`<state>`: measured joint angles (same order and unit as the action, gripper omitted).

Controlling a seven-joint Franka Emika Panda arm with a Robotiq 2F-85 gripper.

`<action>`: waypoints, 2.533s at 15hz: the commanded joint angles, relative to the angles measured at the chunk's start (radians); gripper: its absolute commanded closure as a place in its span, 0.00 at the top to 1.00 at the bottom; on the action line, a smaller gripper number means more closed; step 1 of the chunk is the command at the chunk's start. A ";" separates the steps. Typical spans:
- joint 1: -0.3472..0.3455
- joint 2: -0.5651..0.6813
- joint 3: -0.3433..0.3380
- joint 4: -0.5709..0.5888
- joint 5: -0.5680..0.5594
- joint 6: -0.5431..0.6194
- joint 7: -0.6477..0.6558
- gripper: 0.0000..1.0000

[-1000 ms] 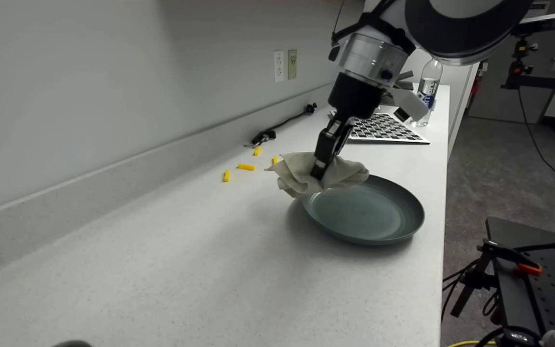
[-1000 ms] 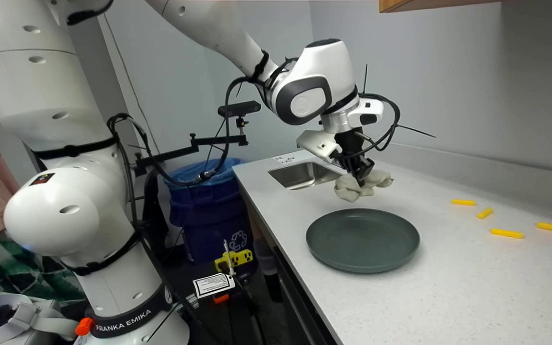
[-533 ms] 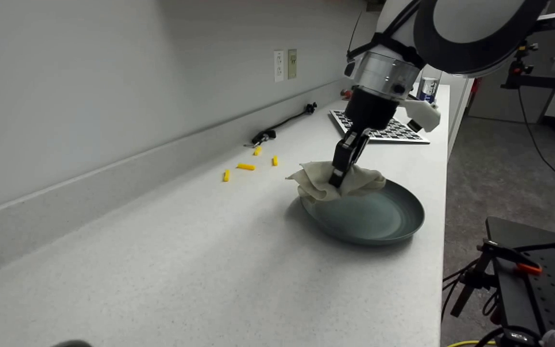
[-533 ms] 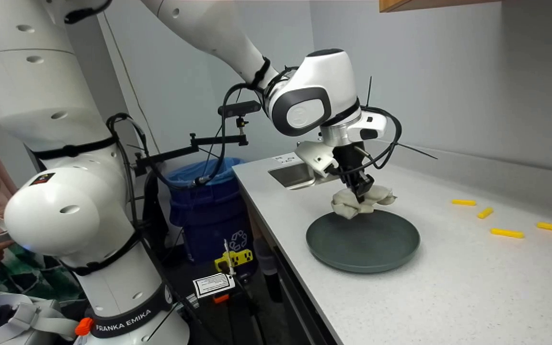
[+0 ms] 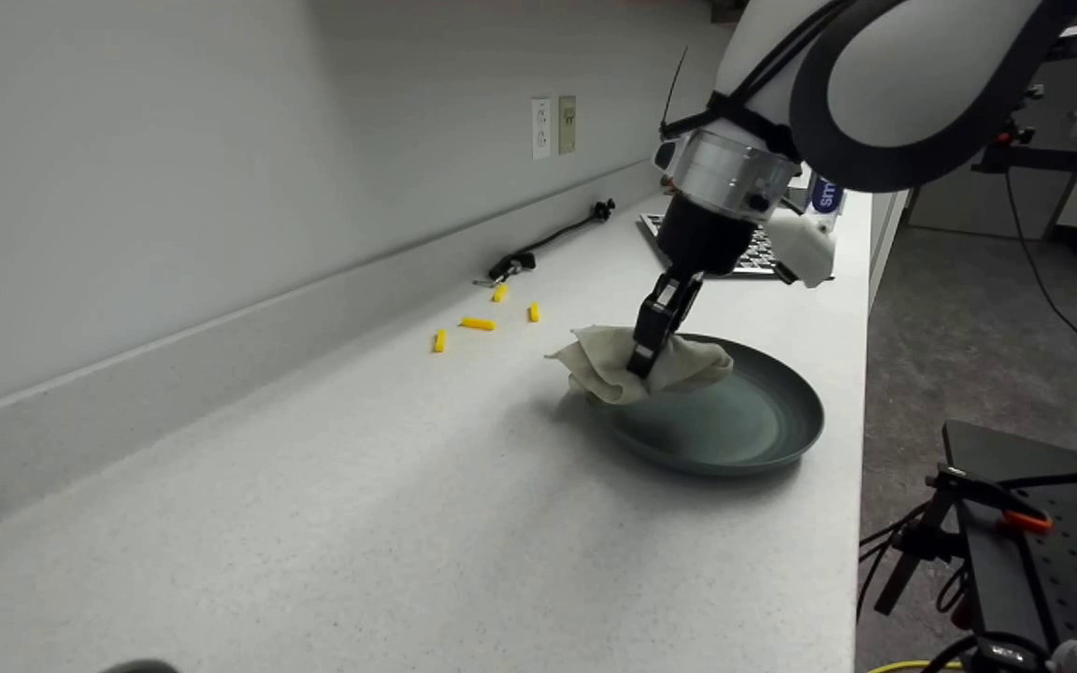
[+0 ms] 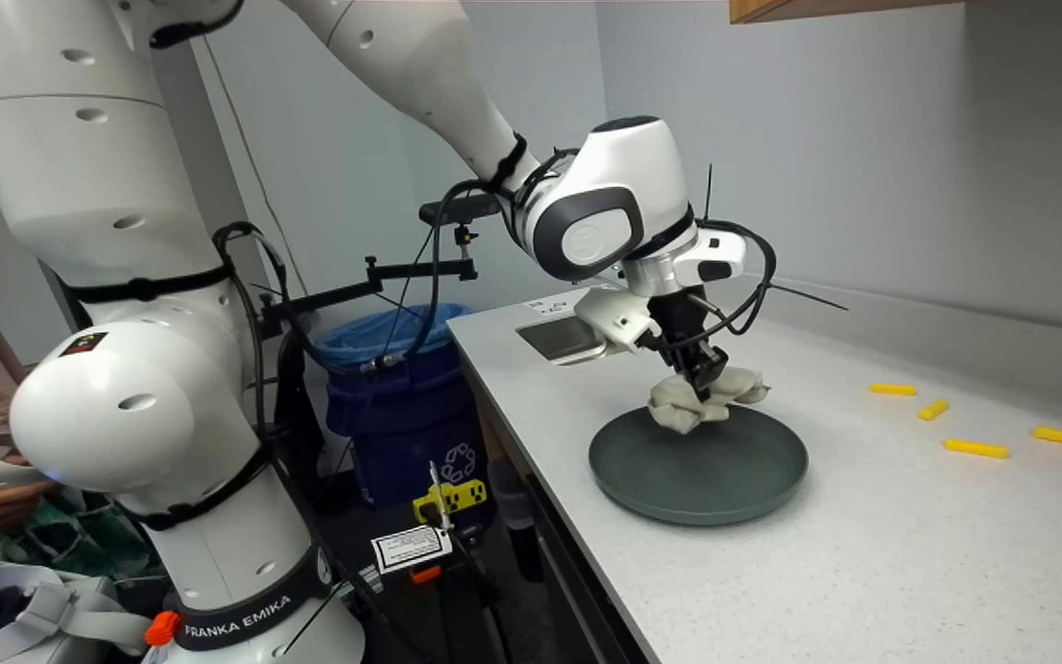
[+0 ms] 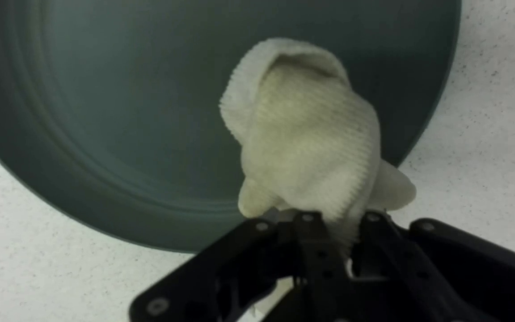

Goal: Use the cloth to wipe the table and then move it to the left and wipe the countertop

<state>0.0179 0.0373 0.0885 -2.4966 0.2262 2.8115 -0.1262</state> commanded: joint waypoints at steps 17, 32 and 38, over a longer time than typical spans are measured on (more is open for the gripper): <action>0.044 0.039 0.031 0.032 -0.149 -0.183 0.058 0.03; 0.051 -0.042 0.028 0.077 -0.243 -0.542 0.244 0.03; 0.055 -0.047 0.026 0.023 -0.355 -0.276 0.413 0.03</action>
<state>0.0536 0.0179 0.1290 -2.4374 -0.0544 2.4426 0.1807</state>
